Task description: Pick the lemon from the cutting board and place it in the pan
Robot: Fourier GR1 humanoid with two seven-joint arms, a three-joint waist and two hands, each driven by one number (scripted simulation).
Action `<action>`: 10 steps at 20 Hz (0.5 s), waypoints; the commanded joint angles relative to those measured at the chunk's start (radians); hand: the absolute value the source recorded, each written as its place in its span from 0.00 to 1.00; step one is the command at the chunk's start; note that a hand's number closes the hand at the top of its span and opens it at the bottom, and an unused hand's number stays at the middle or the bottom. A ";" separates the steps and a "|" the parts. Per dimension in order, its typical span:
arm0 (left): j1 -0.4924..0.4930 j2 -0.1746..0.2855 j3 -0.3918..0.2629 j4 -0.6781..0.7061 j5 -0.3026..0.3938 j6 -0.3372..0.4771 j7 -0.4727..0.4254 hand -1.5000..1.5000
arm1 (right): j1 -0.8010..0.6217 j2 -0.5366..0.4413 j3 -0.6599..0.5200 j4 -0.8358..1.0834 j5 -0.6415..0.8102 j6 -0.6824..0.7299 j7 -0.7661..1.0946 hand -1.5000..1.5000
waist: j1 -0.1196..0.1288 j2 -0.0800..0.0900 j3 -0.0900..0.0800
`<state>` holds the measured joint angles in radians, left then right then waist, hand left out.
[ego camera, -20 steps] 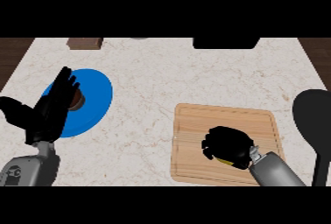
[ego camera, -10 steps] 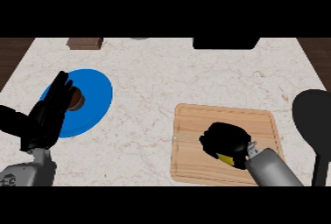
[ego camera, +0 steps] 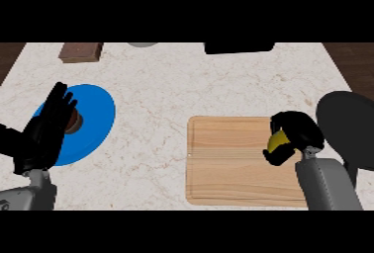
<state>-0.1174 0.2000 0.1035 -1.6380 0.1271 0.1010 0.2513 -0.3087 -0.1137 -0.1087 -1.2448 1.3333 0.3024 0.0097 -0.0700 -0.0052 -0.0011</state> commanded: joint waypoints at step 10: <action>-0.017 -0.021 -0.030 0.015 0.010 -0.030 0.000 0.50 | -0.331 0.112 -0.018 -0.232 0.352 -0.035 0.768 1.00 | 0.072 0.002 0.000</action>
<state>-0.1406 0.1894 0.0792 -1.6152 0.1274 0.0802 0.2507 -0.5750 -0.0258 -0.1563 -1.4202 1.6098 0.2238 0.6393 -0.0082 -0.0043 -0.0025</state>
